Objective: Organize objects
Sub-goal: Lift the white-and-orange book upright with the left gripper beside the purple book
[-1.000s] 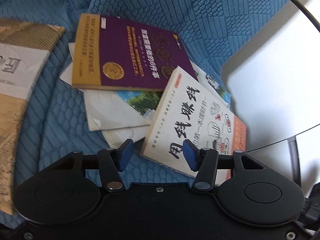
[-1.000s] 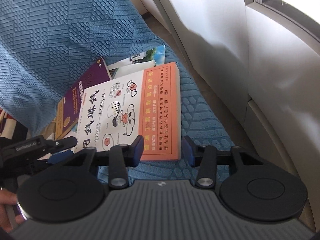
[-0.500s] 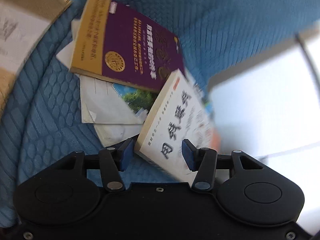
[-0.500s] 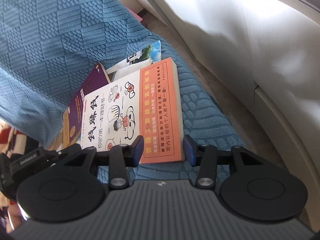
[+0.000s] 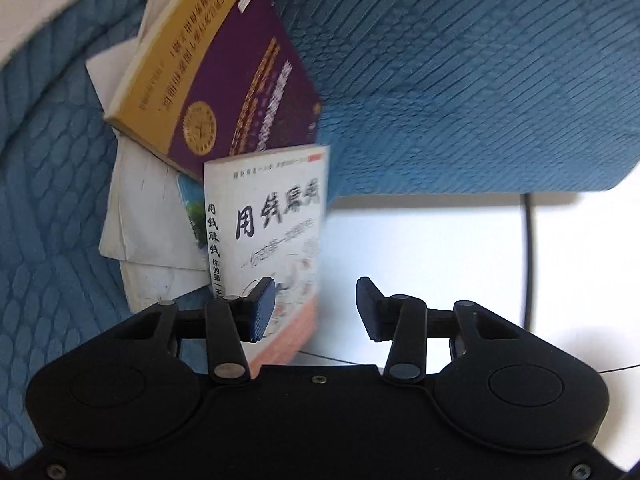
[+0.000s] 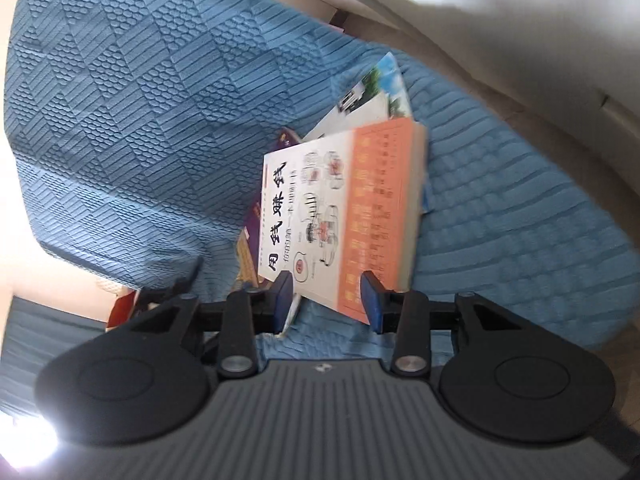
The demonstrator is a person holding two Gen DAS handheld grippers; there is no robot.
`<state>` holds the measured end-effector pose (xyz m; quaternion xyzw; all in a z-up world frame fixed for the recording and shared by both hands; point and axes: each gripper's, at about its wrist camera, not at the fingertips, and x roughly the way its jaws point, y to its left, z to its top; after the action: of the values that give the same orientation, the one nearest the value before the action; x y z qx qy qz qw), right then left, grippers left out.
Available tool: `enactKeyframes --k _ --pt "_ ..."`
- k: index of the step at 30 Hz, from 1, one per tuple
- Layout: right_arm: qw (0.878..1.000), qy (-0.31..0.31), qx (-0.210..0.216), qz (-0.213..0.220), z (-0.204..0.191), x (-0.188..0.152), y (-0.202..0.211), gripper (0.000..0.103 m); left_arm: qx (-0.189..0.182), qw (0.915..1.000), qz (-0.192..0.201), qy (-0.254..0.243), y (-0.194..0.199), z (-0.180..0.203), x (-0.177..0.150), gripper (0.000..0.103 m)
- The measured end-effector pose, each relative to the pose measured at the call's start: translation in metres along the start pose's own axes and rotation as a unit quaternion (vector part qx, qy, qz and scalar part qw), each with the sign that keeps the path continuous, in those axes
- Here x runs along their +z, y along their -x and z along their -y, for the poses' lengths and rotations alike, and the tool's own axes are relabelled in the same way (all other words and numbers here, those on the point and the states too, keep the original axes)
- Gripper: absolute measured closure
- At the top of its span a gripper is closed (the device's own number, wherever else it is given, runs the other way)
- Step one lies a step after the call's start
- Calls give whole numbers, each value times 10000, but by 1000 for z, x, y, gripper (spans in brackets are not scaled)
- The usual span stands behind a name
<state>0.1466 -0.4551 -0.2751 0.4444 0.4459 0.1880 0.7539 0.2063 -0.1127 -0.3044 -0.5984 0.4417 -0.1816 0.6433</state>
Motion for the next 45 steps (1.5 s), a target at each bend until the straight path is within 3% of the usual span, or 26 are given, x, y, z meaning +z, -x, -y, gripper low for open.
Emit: enactKeyframes --k 3,5,11,14,18,25,31,38,41,45 --pt "10000 5 -33 47 -9 3 -6 63 142 9996 -48 -236 -11 7 -7 60" --pt "9999 47 -87 129 -12 7 -5 62 424 9982 -75 -418 -13 11 -16 60" --pt "9951 434 -771 432 -16 28 1 60 977 9935 -124 -564 -21 6 -39 54" --pt "9901 716 -1026 643 -15 44 2 40 1102 9924 -136 -538 -27 1 -46 52" --pt "9828 1213 -1178 740 -13 69 -10 37 1181 9909 -175 -614 -34 -2 -52 51" --pt "9739 1890 -1234 249 -3 97 -55 38 1064 9926 -195 -560 -41 -4 -51 49" --pt "9748 2052 -857 -171 -4 107 -67 36 904 9948 -189 -436 -42 -8 -48 47" --pt "9908 1246 -266 -451 19 117 -56 37 749 9963 -91 -408 -35 -8 -46 43" --pt "9929 1104 -43 -437 22 112 -51 41 512 9983 -3 -284 -23 -9 -42 43" --pt "9956 809 285 -371 20 107 -46 61 -158 9992 262 242 0 -18 -33 43"
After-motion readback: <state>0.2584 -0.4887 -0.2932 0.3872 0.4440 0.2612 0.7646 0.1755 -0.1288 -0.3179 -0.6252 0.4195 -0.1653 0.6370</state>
